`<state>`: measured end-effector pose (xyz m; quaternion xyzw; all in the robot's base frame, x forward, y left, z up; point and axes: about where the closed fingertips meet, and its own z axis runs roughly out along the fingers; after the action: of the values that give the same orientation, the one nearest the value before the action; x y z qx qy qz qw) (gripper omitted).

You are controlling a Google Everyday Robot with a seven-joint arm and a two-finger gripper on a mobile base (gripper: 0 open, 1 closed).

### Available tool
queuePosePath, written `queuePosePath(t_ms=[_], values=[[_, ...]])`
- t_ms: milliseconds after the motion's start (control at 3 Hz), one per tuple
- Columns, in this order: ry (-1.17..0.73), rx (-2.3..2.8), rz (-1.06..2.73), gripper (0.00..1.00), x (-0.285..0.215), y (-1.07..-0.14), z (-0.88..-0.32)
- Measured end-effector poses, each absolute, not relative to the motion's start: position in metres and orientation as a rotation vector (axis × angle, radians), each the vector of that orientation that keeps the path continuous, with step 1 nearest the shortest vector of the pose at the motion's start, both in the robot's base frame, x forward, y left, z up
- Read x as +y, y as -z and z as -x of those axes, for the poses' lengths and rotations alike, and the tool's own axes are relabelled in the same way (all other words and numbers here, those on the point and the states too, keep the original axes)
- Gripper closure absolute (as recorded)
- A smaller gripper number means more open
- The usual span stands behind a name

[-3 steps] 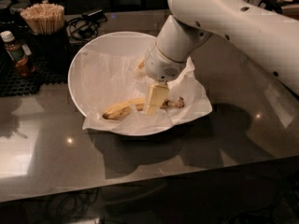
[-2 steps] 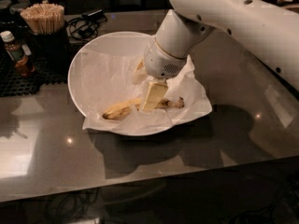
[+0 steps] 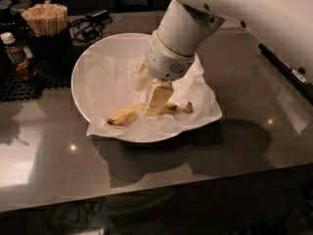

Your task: Pick banana from white bowl

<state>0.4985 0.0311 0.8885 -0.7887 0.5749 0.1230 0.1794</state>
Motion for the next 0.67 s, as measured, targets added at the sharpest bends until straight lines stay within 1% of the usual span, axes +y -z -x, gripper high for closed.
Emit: queuePosePath(t_ms=[667], values=[[-0.44, 1.642, 2.233, 0.43, 0.035, -0.874, -0.493]])
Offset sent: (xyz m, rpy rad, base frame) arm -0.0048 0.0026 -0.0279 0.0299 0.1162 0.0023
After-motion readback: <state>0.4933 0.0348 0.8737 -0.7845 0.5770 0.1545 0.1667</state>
